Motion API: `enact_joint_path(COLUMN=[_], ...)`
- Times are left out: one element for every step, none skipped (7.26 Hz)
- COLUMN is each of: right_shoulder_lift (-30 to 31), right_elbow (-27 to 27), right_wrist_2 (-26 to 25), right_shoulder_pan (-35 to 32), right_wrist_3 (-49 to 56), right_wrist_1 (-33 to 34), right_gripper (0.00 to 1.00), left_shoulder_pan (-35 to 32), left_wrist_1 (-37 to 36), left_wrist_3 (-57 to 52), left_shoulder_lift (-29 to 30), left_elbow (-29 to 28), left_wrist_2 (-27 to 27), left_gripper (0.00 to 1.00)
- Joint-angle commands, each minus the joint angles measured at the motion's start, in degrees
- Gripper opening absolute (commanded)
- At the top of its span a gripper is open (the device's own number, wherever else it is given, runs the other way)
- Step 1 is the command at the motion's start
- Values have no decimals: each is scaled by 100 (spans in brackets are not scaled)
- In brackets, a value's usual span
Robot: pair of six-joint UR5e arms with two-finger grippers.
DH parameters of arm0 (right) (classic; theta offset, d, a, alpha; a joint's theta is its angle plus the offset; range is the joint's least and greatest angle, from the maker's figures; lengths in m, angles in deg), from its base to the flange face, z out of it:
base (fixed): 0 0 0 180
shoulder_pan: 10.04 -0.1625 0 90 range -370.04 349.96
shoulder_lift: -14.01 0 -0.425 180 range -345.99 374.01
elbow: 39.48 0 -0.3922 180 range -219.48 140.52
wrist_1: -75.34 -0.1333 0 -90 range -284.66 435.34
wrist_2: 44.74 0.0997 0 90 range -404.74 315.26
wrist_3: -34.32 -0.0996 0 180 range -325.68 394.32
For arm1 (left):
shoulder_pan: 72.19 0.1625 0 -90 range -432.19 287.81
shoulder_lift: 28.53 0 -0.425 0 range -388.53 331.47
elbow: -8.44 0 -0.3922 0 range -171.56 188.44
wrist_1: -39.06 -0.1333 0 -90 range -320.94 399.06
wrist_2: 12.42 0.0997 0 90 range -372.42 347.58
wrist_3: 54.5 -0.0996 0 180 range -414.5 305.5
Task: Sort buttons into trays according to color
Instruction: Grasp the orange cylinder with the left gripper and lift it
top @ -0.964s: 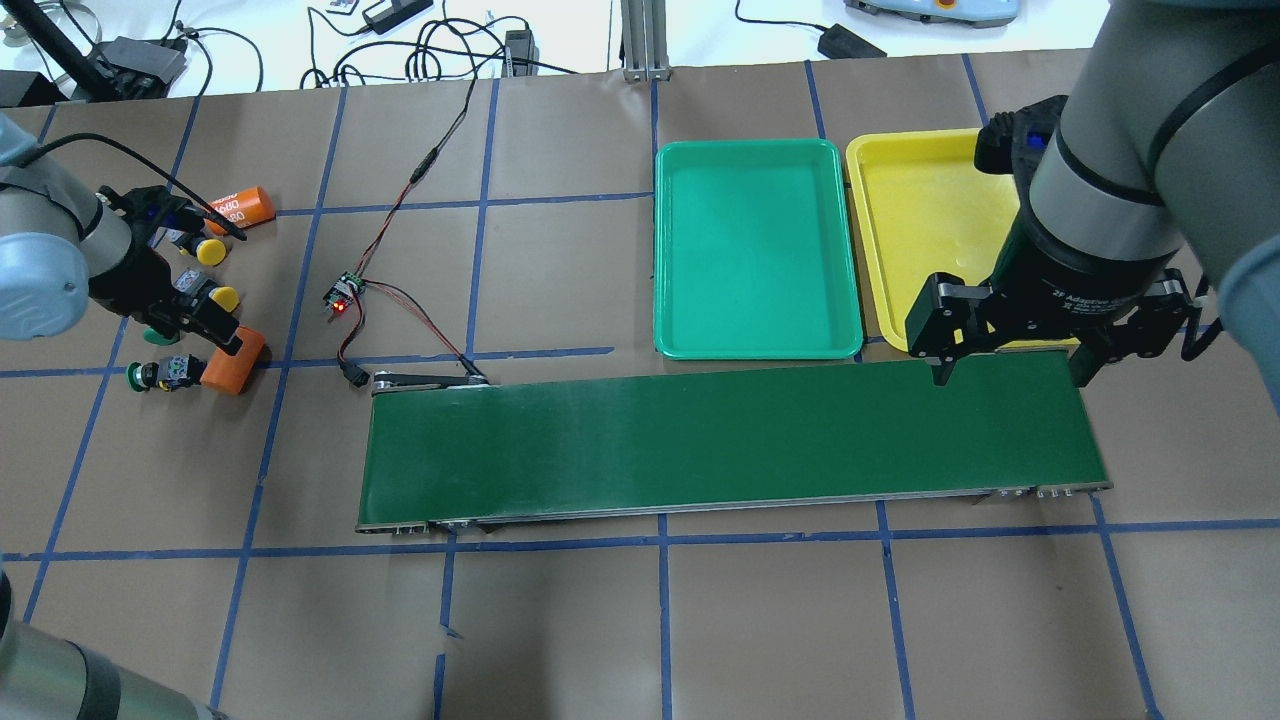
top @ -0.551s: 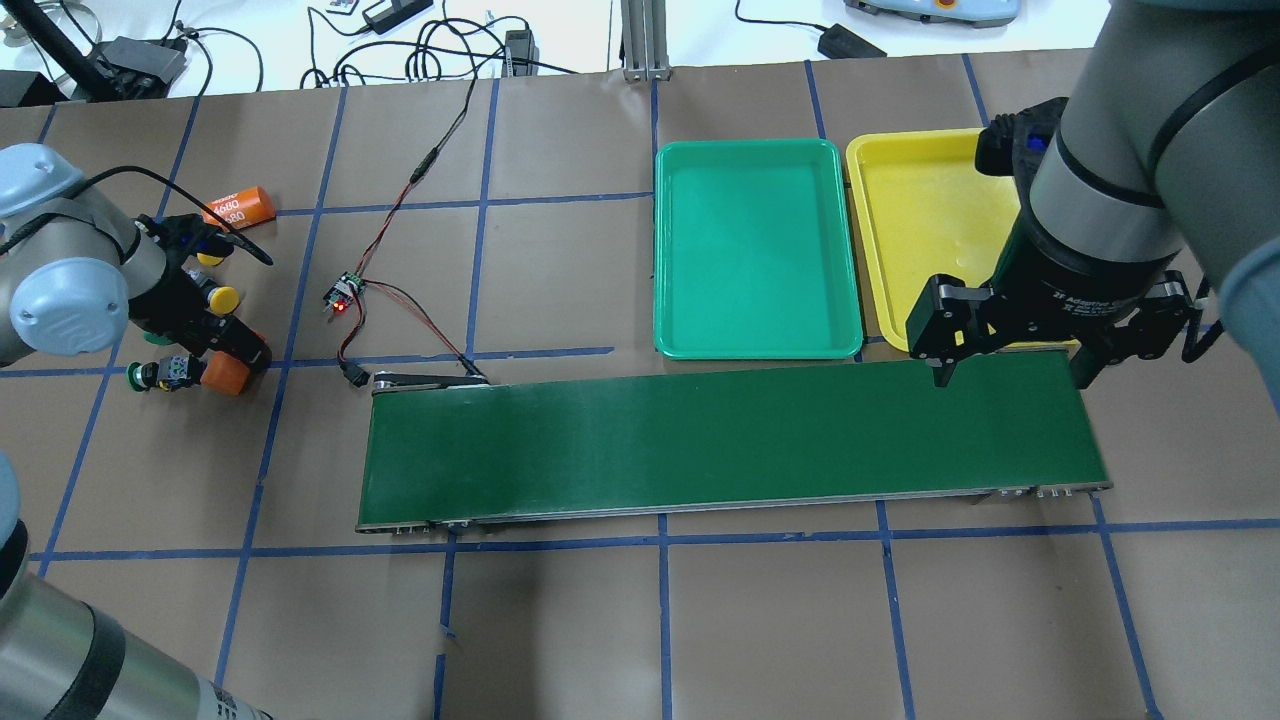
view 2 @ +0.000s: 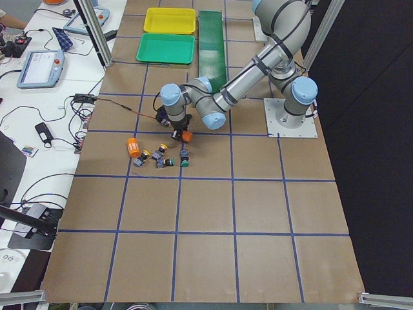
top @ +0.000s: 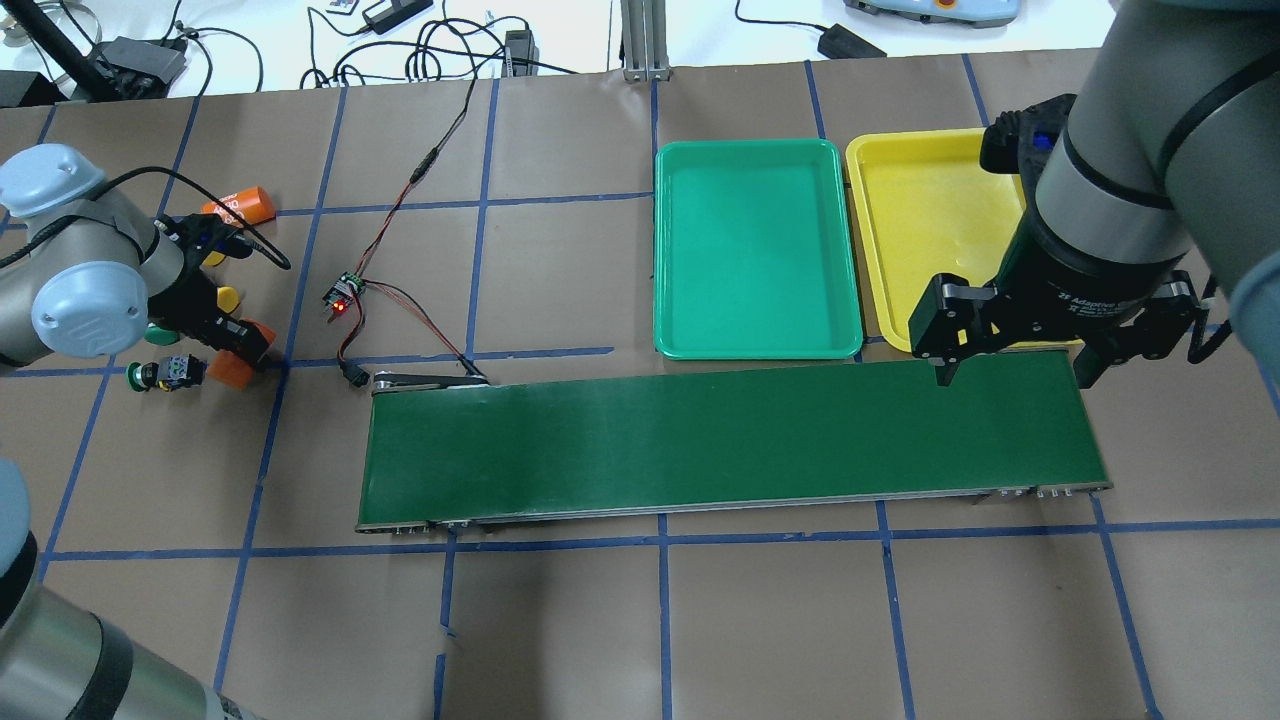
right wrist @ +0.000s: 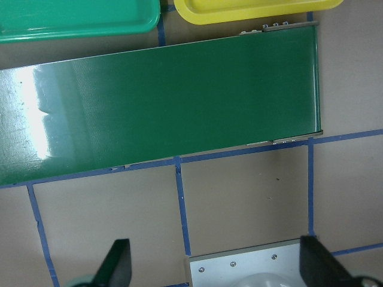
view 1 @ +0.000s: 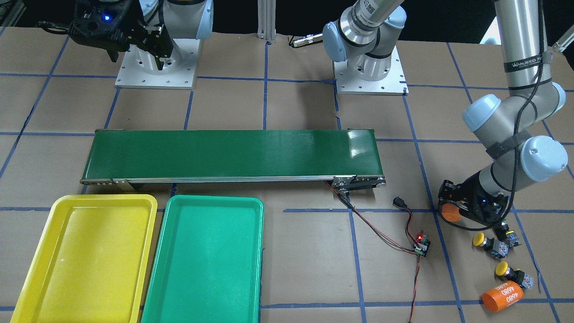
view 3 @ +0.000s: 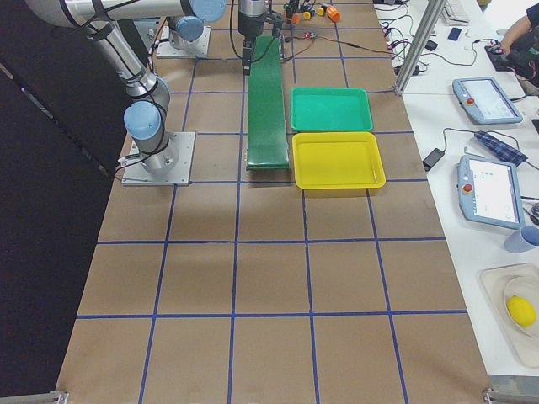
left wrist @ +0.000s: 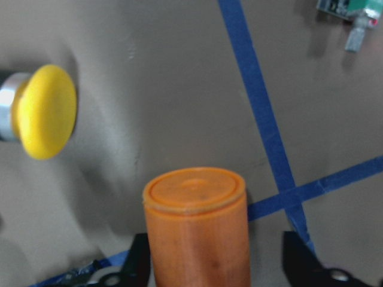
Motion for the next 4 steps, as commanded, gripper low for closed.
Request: enact_joint_path(right_shoulder_lift=[5,13,5,13], right_elbow=[2,10,10,45], right_wrist_2=[4,4,-5,4], right_shoulder_pan=[4,4,13,13], right_wrist_3=[-21,-30,-21,-47], right_wrist_1=[5,5,5,14], right_gripper=[100,100,100,100], left_shoulder_pan=[-879,-1162,-1400,-1594], left_wrist_1=[472,517,500,456], left_wrist_3=[-15,-250,-1088,-1366], left_shoulder_lift=[-1031,-1575,-2042,-2351], left_elbow=[384,814,1340,1745], left_wrist_2=[-1,-1,-80,-246], left_gripper=[0,0,0,0])
